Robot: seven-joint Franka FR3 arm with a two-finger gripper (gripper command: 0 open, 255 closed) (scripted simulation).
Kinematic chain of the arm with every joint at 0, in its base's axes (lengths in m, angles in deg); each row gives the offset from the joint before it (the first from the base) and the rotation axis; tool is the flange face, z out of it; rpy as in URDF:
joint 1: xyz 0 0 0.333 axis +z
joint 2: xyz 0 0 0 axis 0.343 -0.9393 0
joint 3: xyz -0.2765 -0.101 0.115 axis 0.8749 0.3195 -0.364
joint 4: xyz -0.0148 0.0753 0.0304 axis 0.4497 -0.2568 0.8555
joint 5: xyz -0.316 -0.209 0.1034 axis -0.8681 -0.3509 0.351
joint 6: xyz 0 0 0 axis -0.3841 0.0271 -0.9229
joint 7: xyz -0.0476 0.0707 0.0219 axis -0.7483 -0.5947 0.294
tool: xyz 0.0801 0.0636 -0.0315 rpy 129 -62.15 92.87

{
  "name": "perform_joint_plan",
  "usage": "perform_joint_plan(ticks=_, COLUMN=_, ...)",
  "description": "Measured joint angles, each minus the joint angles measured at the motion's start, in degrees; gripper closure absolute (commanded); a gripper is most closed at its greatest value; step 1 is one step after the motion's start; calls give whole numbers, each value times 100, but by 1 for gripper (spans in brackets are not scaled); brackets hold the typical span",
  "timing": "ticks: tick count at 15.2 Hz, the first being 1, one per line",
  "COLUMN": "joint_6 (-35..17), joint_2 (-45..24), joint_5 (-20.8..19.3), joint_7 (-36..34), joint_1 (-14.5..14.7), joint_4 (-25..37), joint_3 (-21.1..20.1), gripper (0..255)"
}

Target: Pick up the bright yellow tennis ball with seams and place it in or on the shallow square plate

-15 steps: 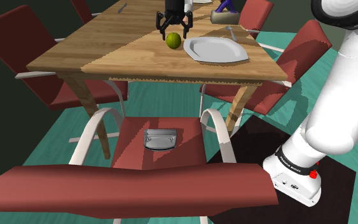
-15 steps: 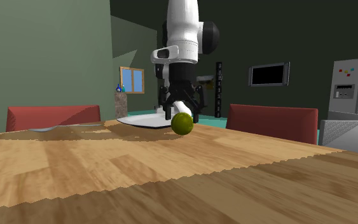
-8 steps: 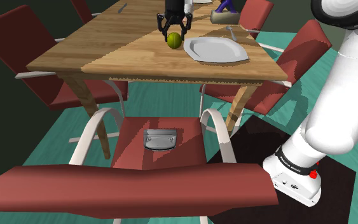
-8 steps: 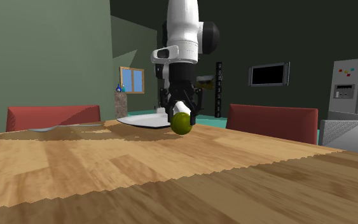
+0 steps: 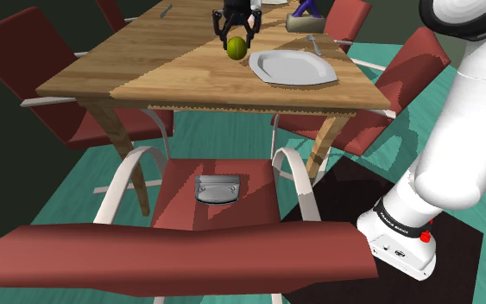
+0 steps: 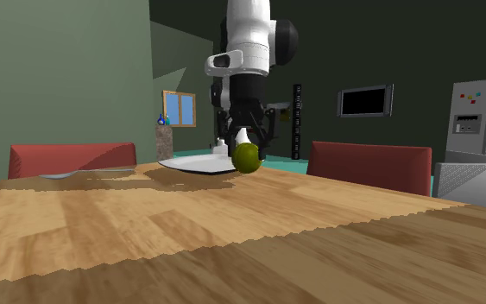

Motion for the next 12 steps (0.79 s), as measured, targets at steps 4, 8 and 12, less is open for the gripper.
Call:
perform_joint_plan(ticks=4, joint_6=356, joint_2=-111, joint_5=-12, joint_7=1, joint_1=14, joint_4=468, joint_3=-2, gripper=255)
perform_joint_plan(ticks=8, joint_6=724, joint_2=-258, joint_5=-30, joint_7=7, joint_1=32, joint_4=982, joint_3=-3, gripper=255)
perform_joint_plan(ticks=12, joint_6=1184, joint_2=-472, joint_5=-58, joint_7=4, joint_1=65, joint_4=1655, joint_3=-6, gripper=255)
